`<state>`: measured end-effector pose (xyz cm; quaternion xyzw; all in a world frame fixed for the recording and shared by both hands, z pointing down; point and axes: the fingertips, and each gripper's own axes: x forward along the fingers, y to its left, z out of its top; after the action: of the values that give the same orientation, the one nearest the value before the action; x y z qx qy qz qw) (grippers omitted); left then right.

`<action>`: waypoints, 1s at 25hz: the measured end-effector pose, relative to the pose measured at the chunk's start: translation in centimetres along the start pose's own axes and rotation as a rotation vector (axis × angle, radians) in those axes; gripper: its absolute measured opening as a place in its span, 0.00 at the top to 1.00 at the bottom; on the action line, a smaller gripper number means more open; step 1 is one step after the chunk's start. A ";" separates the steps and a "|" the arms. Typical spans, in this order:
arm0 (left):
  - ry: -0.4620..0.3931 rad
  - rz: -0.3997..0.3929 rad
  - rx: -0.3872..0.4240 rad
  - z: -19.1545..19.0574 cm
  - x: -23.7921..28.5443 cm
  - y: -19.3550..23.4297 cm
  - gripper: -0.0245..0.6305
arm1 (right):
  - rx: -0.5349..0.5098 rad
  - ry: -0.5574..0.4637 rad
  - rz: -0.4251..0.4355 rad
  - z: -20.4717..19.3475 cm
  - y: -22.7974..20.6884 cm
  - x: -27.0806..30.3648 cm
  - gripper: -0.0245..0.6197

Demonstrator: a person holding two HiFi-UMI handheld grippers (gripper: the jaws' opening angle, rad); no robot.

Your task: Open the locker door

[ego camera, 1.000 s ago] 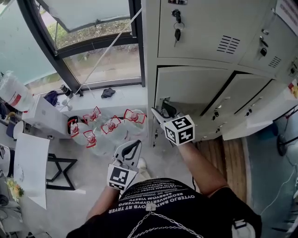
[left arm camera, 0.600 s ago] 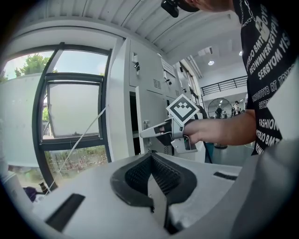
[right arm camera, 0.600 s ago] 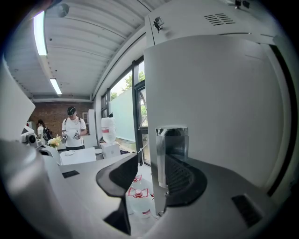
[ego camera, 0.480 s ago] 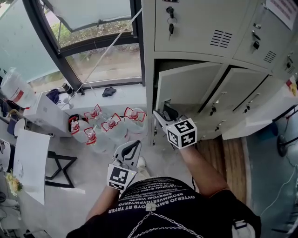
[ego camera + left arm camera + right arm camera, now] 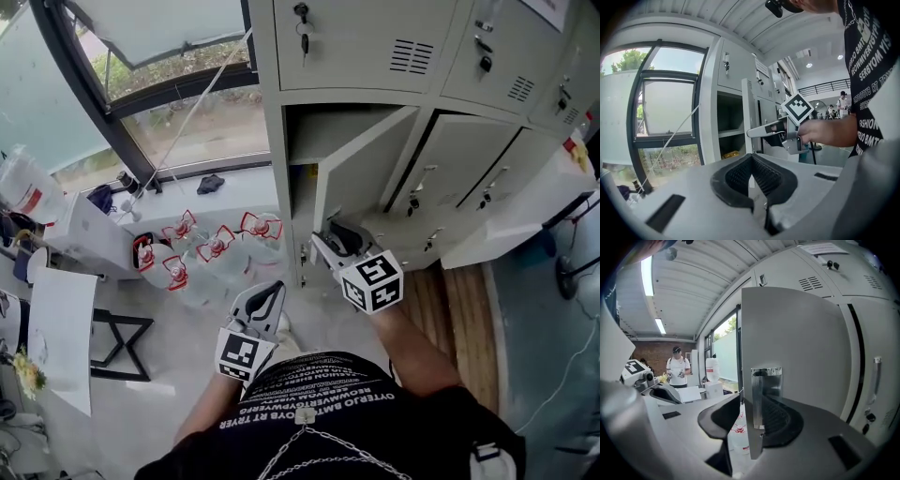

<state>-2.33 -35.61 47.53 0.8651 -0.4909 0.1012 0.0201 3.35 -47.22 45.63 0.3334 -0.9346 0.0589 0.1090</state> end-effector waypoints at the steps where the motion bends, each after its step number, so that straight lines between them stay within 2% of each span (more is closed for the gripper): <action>1: -0.001 -0.007 -0.003 0.0 0.0 -0.5 0.97 | -0.002 0.003 -0.005 -0.2 -0.1 -0.6 0.76; 3: -0.003 -0.021 -0.012 0.0 0.1 -1.4 0.97 | -0.003 0.001 -0.013 -0.5 -0.2 -1.7 0.80; 9: 0.010 -0.064 -0.020 -0.3 0.9 -4.2 0.97 | -0.002 -0.010 -0.011 -1.1 -0.7 -4.7 0.79; 16: 0.031 -0.113 -0.013 -0.4 1.4 -7.3 0.97 | -0.008 -0.050 0.041 -2.2 -1.9 -9.5 0.77; 20: 0.045 -0.135 0.001 -0.1 1.6 -8.4 0.97 | -0.034 -0.095 0.099 -2.8 -2.9 -11.9 0.76; 25: 0.061 -0.133 0.011 0.7 1.2 -8.0 0.97 | -0.047 -0.080 0.099 -3.3 -4.2 -14.1 0.75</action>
<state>5.21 -32.57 47.58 0.8924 -0.4308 0.1287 0.0370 17.16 -41.25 45.56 0.2863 -0.9546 0.0288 0.0765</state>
